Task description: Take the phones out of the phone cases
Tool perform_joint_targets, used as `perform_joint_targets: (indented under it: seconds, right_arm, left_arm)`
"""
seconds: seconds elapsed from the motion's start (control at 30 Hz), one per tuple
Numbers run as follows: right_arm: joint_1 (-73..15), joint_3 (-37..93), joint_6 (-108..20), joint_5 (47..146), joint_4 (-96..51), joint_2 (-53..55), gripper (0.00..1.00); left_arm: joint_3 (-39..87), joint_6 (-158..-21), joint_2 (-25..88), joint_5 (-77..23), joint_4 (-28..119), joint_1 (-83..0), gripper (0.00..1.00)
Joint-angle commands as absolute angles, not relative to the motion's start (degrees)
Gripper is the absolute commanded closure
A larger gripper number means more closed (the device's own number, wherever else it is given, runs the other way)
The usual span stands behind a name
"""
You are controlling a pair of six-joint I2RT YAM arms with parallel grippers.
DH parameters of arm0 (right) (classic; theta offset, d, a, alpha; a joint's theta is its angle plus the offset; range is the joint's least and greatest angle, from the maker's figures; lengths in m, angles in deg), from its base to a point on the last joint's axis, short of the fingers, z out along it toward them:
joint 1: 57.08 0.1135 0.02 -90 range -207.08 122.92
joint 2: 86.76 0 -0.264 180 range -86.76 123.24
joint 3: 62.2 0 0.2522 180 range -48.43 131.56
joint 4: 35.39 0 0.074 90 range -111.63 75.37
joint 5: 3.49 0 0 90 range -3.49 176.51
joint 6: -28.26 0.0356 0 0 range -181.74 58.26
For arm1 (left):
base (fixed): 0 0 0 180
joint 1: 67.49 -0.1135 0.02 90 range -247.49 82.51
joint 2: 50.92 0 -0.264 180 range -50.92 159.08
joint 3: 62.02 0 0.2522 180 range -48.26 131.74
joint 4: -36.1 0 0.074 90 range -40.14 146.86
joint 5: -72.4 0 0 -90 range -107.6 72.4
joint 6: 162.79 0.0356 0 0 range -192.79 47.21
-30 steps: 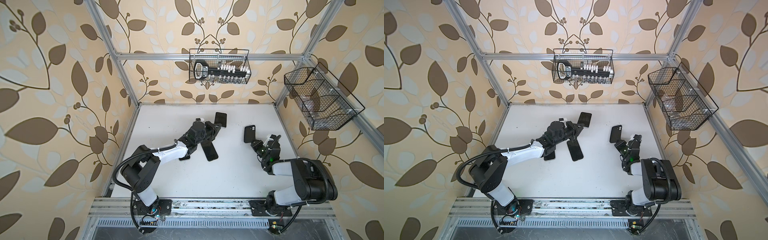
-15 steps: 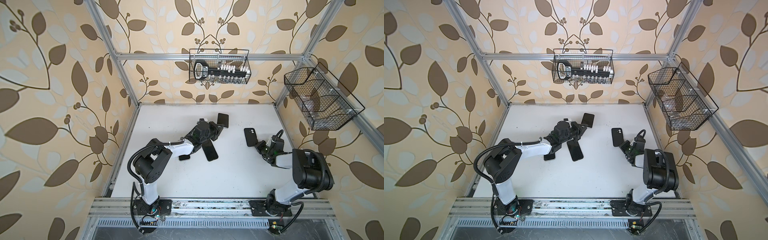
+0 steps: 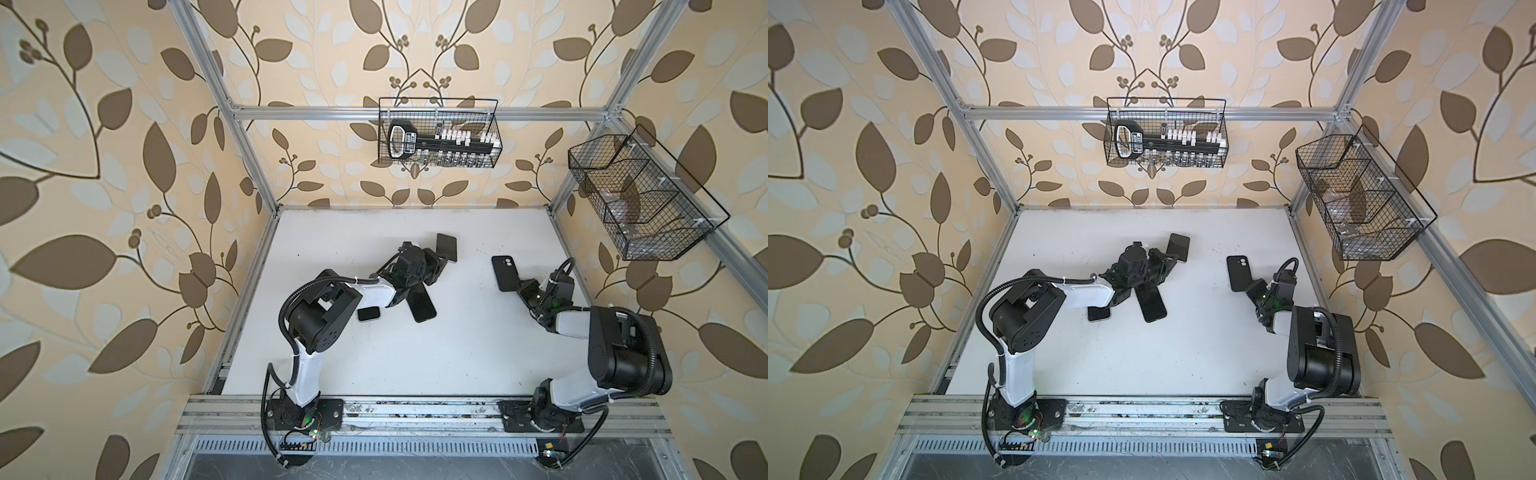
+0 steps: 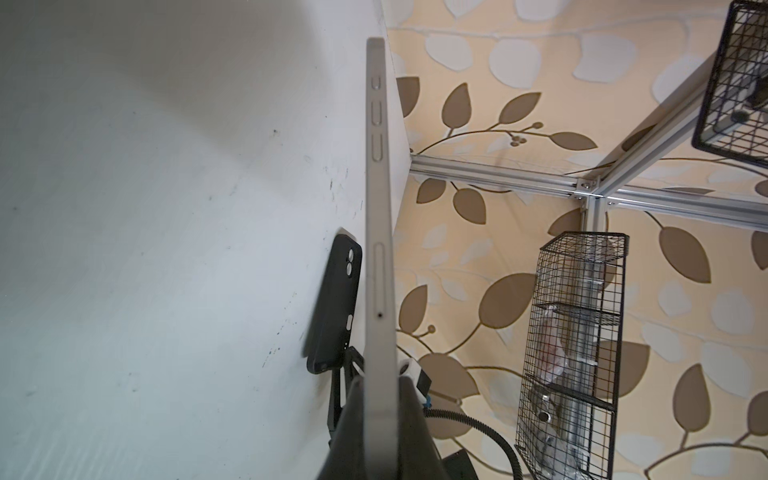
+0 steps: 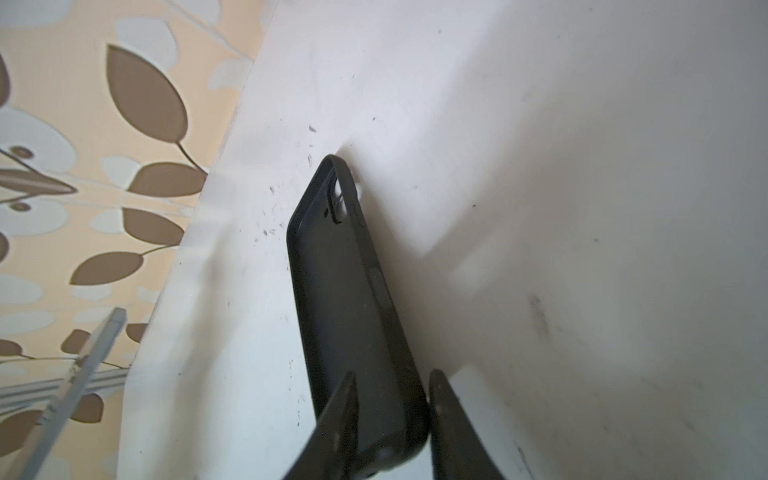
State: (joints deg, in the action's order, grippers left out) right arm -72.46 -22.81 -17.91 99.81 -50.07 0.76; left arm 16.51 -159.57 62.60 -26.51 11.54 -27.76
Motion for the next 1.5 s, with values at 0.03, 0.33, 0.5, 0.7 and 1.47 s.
perform_joint_targets:
  seconds: [0.03,0.33,0.5,0.7,1.47]
  right_arm:
    - [-73.0,-24.3,-18.2,96.5,-47.8,-2.5,0.51]
    - [-72.7,-26.7,-19.4,95.4,-44.4,-12.6,0.25]
    - [-69.2,-26.3,-22.9,93.7,-37.7,-20.4,0.13]
    - [-65.4,-27.5,-24.1,93.1,-33.4,-27.2,0.12]
    - [-65.0,-32.6,-24.1,93.2,-31.2,-33.9,0.11]
  left_arm:
    - [19.6,-156.1,61.5,-24.2,5.9,-27.6,1.00]
    - [18.8,-154.9,64.1,-22.3,3.1,-27.1,1.00]
    - [18.4,-153.7,66.1,-20.3,1.6,-26.2,1.00]
    - [16.7,-154.2,68.5,-17.8,-2.3,-25.4,1.00]
    - [12.8,-160.1,73.6,-14.4,-6.8,-22.3,1.00]
